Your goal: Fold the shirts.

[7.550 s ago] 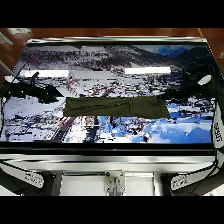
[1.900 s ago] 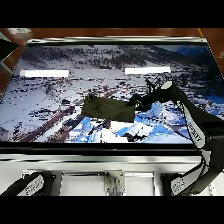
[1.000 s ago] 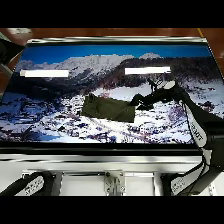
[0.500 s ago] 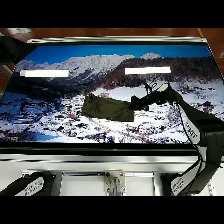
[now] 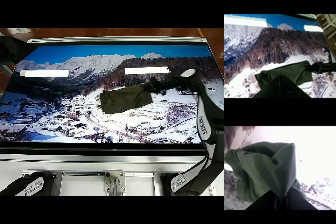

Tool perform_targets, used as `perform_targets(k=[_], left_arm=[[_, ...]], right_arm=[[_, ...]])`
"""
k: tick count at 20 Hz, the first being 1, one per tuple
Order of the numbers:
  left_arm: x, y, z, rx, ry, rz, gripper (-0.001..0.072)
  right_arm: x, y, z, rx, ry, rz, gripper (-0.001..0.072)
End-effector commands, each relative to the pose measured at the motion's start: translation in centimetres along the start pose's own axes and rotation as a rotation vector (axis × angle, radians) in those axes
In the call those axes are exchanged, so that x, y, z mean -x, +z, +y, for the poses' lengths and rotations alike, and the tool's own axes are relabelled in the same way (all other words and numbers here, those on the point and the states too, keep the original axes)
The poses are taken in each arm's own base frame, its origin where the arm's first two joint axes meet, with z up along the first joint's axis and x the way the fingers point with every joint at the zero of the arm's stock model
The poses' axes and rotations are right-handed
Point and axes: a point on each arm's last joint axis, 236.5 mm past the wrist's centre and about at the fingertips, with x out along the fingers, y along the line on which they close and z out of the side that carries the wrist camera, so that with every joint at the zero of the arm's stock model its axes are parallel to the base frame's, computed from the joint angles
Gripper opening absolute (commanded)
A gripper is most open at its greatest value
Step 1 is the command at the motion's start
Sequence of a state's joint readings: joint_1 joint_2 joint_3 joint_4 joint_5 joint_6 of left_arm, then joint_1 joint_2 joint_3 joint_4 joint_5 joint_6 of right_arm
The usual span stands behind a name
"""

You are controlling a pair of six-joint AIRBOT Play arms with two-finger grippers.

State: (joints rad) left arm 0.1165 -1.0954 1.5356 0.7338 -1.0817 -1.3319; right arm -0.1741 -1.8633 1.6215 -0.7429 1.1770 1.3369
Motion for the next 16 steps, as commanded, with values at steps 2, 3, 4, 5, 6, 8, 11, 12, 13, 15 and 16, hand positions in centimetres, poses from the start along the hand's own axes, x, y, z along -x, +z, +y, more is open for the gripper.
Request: perform_targets(k=[2, 3, 4, 5, 6, 8, 11, 12, 13, 15, 16], left_arm=[[0.0, 0.0, -0.1, 0.000, -0.001, 0.000, 0.0036], [0.0, 0.0, -0.1, 0.000, -0.001, 0.001, 0.0036], [0.0, 0.0, -0.1, 0.000, -0.001, 0.001, 0.0035], [0.0, -0.1, -0.1, 0.002, -0.001, 0.003, 0.0036], [0.0, -0.1, -0.1, 0.013, -0.002, 0.003, 0.0036], [0.0, -0.1, -0.2, 0.016, -0.004, 0.004, 0.0036], [-0.3, -0.4, -0.8, 0.009, -0.018, 0.014, 0.0036], [-0.5, -0.6, -1.1, 0.006, -0.025, 0.018, 0.0036], [-0.6, -0.7, -1.5, 0.002, -0.033, 0.024, 0.0036], [-0.9, -1.1, -2.2, -0.003, -0.047, 0.033, 0.0036], [-1.0, -1.2, -2.5, -0.007, -0.054, 0.037, 0.0035]], right_arm=[[9.2, 3.2, -6.8, -0.170, -0.013, -0.100, 0.0054], [10.7, 2.9, -9.1, -0.200, -0.044, -0.105, 0.0054], [12.3, 2.4, -11.4, -0.240, -0.085, -0.104, 0.0054], [13.7, 1.7, -13.7, -0.271, -0.131, -0.099, 0.0054], [15.1, 0.6, -16.1, -0.302, -0.182, -0.085, 0.0054], [17.9, -2.0, -20.4, -0.357, -0.293, -0.041, 0.0054], [22.1, -6.7, -25.9, -0.454, -0.468, 0.053, 0.0054], [23.6, -8.4, -27.4, -0.486, -0.518, 0.083, 0.0054], [24.9, -9.8, -28.5, -0.518, -0.553, 0.108, 0.0054], [27.2, -12.3, -30.1, -0.586, -0.583, 0.138, 0.0054], [28.2, -13.5, -30.8, -0.624, -0.586, 0.145, 0.0054]])
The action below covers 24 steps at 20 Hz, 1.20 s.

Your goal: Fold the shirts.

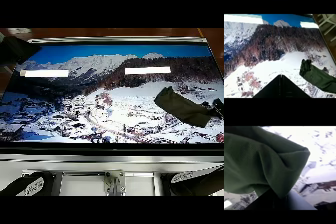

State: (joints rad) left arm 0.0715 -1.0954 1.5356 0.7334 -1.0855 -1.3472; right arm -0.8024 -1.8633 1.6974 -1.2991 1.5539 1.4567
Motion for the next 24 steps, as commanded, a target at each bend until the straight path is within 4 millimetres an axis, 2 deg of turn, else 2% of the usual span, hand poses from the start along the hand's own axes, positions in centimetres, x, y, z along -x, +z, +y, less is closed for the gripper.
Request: perform_targets(k=[1, 3, 6, 10, 17, 20, 22, 23, 24], left_arm=[[-0.5, -0.5, -1.0, -0.009, -0.023, 0.015, 0.0036], [-0.6, -0.7, -1.5, -0.014, -0.031, 0.020, 0.0036], [-0.8, -0.7, -1.4, -0.013, -0.032, 0.023, 0.0036], [-0.9, -0.8, -1.6, -0.013, -0.035, 0.023, 0.0036], [-1.0, -1.1, -2.0, -0.019, -0.046, 0.033, 0.0036], [-1.0, -1.1, -2.1, -0.031, -0.047, 0.034, 0.0036], [-1.0, -1.1, -2.1, -0.037, -0.048, 0.034, 0.0036], [-1.0, -1.1, -2.1, -0.037, -0.047, 0.034, 0.0036], [-1.0, -1.1, -2.1, -0.037, -0.048, 0.034, 0.0036]], right_arm=[[1.6, -3.1, -7.6, -0.133, -0.106, 0.089, 0.0054], [2.3, -4.2, -9.9, -0.217, -0.095, 0.101, 0.0054], [2.1, -7.0, -11.7, -0.296, -0.066, 0.165, 0.0054], [0.6, -10.2, -11.1, -0.314, -0.064, 0.172, 0.0054], [-2.4, -17.0, -9.3, -0.354, -0.066, 0.186, 0.0054], [-3.1, -18.3, -9.1, -0.372, -0.084, 0.138, 0.0054], [-2.8, -18.1, -9.3, -0.370, -0.097, 0.100, 0.0073], [-2.5, -18.0, -9.3, -0.364, -0.103, 0.086, 0.0212], [-2.1, -18.2, -9.2, -0.340, -0.104, 0.086, 0.0519]])
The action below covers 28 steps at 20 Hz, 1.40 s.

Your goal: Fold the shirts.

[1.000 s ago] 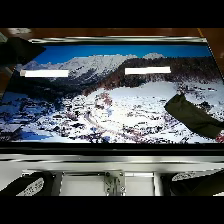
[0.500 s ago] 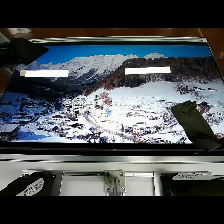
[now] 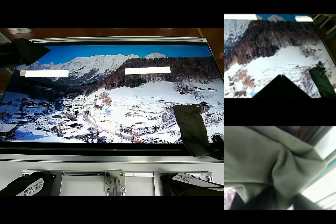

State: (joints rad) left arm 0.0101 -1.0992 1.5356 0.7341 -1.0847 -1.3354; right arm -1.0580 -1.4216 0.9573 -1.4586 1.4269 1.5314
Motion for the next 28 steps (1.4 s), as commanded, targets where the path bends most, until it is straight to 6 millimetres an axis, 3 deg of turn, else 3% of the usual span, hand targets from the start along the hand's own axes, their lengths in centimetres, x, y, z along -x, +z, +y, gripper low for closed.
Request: perform_targets(k=[1, 4, 5, 7, 9, 10, 11, 12, 13, 15, 16, 18, 19, 20, 21, 22, 28], left_arm=[[0.0, 0.0, 0.0, -0.007, 0.000, 0.000, 0.0036], [0.0, 0.0, 0.0, -0.039, 0.001, 0.000, 0.0036], [0.0, 0.0, 0.0, -0.042, 0.001, 0.000, 0.0036], [0.0, -0.1, 0.6, -0.055, 0.025, 0.007, 0.0035], [0.0, -0.6, 2.3, -0.099, 0.099, 0.028, 0.0034], [-0.1, -1.0, 3.1, -0.124, 0.143, 0.047, 0.0034], [-0.2, -1.7, 3.9, -0.107, 0.199, 0.072, 0.0033], [-0.5, -2.6, 4.5, -0.098, 0.255, 0.105, 0.0033], [-0.8, -3.6, 5.0, -0.127, 0.315, 0.144, 0.0033], [-1.7, -5.8, 6.4, -0.165, 0.466, 0.226, 0.0032], [-1.7, -8.0, 7.7, -0.135, 0.565, 0.309, 0.0032], [-1.5, -14.2, 8.8, -0.122, 0.661, 0.590, 0.0036], [-1.6, -16.6, 8.9, -0.125, 0.672, 0.698, 0.0056], [-2.1, -18.0, 8.8, -0.140, 0.671, 0.761, 0.0210], [-2.8, -18.6, 8.7, -0.149, 0.665, 0.776, 0.0414], [-3.5, -18.9, 8.7, -0.157, 0.659, 0.779, 0.0529], [-4.3, -19.2, 9.1, -0.159, 0.659, 0.787, 0.0538]], right_arm=[[0.6, -0.9, -0.3, 0.060, -0.018, -0.031, 0.0648], [4.3, -1.1, -3.1, 0.076, -0.160, -0.107, 0.0648], [6.4, -0.3, -3.7, 0.081, -0.197, -0.188, 0.0648], [12.6, 2.7, -2.7, 0.114, -0.206, -0.441, 0.0648], [20.2, 5.4, 1.2, 0.181, -0.135, -0.743, 0.0648], [23.8, 6.0, 4.4, 0.251, -0.075, -0.876, 0.0647], [26.1, 5.9, 7.6, 0.326, -0.021, -0.962, 0.0646], [27.2, 5.2, 11.2, 0.409, 0.035, -1.003, 0.0646], [26.7, 4.2, 14.4, 0.493, 0.075, -0.990, 0.0647], [23.6, 1.4, 19.6, 0.635, 0.117, -0.875, 0.0647], [22.0, 0.2, 21.6, 0.690, 0.130, -0.818, 0.0647], [18.5, -3.2, 24.6, 0.805, 0.153, -0.669, 0.0647], [17.3, -4.8, 25.5, 0.861, 0.144, -0.615, 0.0647], [16.7, -5.8, 26.1, 0.907, 0.135, -0.591, 0.0647], [16.3, -6.5, 26.7, 0.939, 0.130, -0.583, 0.0647], [16.0, -7.1, 27.2, 0.960, 0.130, -0.574, 0.0647], [15.6, -8.2, 28.1, 0.999, 0.136, -0.561, 0.0647]])
